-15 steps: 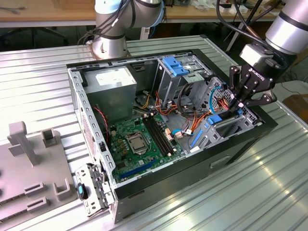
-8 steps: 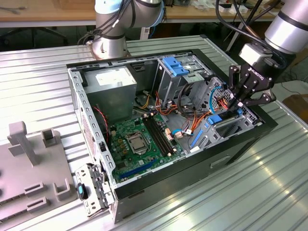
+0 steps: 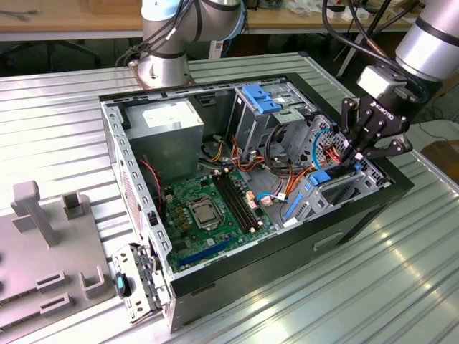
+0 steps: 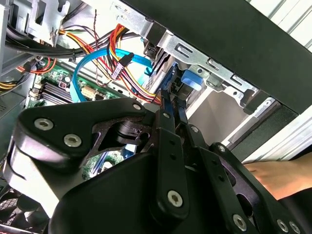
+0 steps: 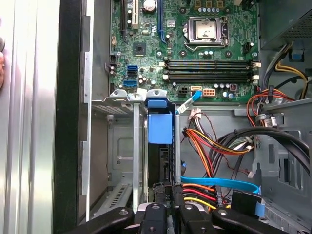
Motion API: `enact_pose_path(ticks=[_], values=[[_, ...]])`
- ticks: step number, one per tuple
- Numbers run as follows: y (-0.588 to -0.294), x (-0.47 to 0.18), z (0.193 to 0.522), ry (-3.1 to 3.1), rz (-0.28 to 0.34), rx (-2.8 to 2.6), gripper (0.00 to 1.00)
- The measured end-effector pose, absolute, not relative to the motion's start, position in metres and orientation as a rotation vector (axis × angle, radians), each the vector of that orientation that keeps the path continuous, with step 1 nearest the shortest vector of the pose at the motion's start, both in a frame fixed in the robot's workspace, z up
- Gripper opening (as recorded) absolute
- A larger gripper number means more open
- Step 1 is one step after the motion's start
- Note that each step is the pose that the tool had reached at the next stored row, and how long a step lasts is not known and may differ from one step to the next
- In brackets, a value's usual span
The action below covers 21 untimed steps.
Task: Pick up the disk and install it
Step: 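Insert the first disk wire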
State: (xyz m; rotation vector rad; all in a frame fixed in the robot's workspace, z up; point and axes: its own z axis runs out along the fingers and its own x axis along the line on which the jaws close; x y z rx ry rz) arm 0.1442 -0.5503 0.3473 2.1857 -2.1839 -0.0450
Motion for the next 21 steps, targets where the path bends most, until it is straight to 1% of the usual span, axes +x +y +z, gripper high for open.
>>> enact_pose_path(ticks=[21], values=[[-0.5503,0.1443,0.3406,-2.163,-0.045,2.206,0.16]])
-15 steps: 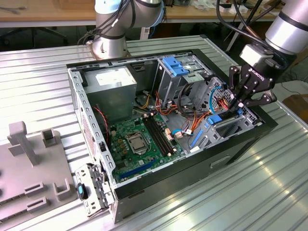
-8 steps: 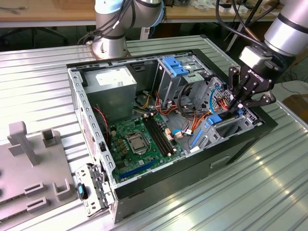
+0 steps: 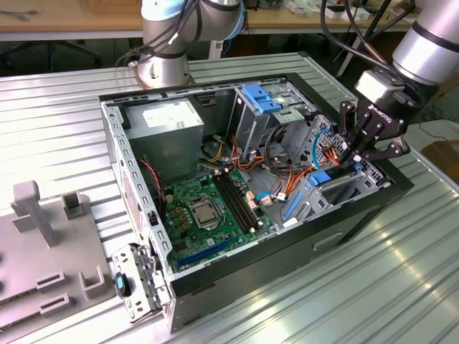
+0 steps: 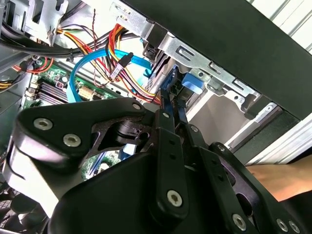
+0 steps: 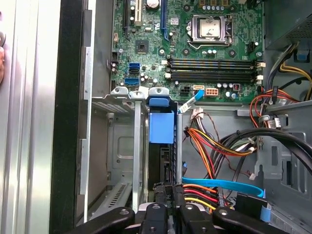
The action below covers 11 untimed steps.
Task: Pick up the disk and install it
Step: 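Insert the first disk wire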
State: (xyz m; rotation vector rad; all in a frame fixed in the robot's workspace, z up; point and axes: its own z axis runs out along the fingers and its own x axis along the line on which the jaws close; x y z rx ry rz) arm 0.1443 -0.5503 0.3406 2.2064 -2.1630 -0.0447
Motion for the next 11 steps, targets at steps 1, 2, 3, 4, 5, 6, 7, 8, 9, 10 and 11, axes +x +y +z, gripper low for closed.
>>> enact_pose_path(ticks=[1,2,3,4,5,6,7,8,9,10,11], values=[[-0.5504,0.1442,0.3389,-2.162,-0.043,2.205,0.16],[-0.5504,0.1442,0.3376,-2.162,-0.042,2.205,0.16],[-0.5504,0.1442,0.3372,-2.162,-0.043,2.205,0.16],[-0.5504,0.1442,0.3365,-2.163,-0.044,2.206,0.16],[-0.5504,0.1442,0.3365,-2.163,-0.044,2.206,0.16],[-0.5504,0.1442,0.3365,-2.163,-0.044,2.206,0.16],[-0.5503,0.1442,0.3364,-2.163,-0.044,2.206,0.16],[-0.5503,0.1442,0.3353,-2.164,-0.047,2.208,0.18],[-0.5504,0.1442,0.3363,-2.164,-0.046,2.207,0.18],[-0.5504,0.1442,0.3403,-2.163,-0.044,2.206,0.24],[-0.5503,0.1442,0.3431,-2.163,-0.045,2.206,0.24]])
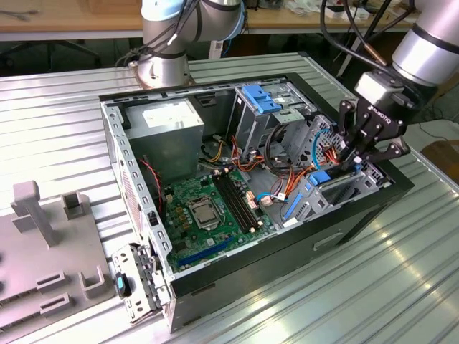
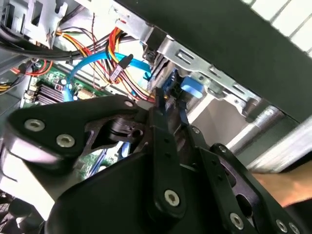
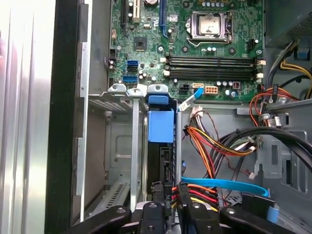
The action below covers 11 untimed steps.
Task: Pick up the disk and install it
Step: 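Insert the first disk wire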
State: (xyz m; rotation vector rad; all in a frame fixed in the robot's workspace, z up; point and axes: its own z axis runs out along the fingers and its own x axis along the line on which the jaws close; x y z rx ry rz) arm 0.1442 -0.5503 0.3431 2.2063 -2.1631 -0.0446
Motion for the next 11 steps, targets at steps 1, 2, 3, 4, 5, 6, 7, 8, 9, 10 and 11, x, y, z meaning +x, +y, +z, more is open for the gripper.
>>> enact_pose_path(ticks=[1,2,3,4,5,6,7,8,9,10,11], values=[[-0.5504,0.1442,0.3467,-2.163,-0.044,2.206,0.24],[-0.5504,0.1442,0.3507,-2.163,-0.044,2.206,0.24],[-0.5503,0.1442,0.3511,-2.163,-0.044,2.206,0.24],[-0.5504,0.1442,0.3511,-2.163,-0.044,2.206,0.22],[-0.5504,0.1442,0.3511,-2.163,-0.044,2.206,0.22],[-0.5504,0.1441,0.3511,-2.163,-0.044,2.206,0.15],[-0.5504,0.1441,0.3511,-2.163,-0.044,2.206,0.11],[-0.5504,0.1441,0.3512,-2.163,-0.044,2.206,0.11],[-0.5504,0.1440,0.3512,-2.163,-0.044,2.206,0.11],[-0.5504,0.1440,0.3512,-2.163,-0.044,2.206,0.11],[-0.5504,0.1440,0.3512,-2.163,-0.044,2.206,0.11]])
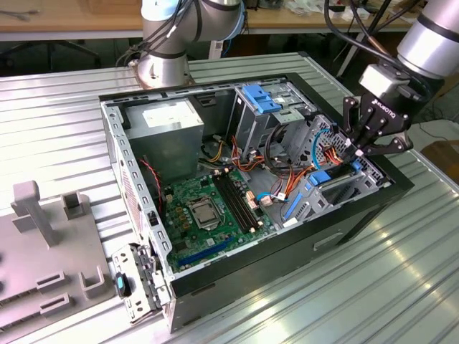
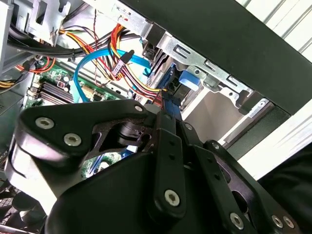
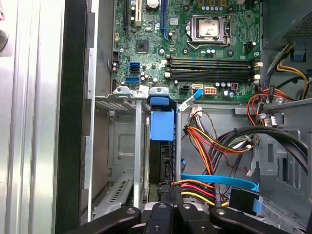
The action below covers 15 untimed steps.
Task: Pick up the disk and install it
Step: 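Insert the first disk wire, then insert the second disk wire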
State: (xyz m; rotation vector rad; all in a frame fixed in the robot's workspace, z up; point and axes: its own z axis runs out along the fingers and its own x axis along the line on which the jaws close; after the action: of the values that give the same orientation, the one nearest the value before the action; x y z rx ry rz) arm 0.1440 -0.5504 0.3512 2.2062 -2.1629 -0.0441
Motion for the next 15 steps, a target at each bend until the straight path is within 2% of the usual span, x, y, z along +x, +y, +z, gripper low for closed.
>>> enact_pose_path(ticks=[6,15], values=[[-0.550,0.144,0.351,-2.163,-0.044,2.206,0.11],[-0.550,0.144,0.382,-2.162,-0.043,2.205,0.11]])
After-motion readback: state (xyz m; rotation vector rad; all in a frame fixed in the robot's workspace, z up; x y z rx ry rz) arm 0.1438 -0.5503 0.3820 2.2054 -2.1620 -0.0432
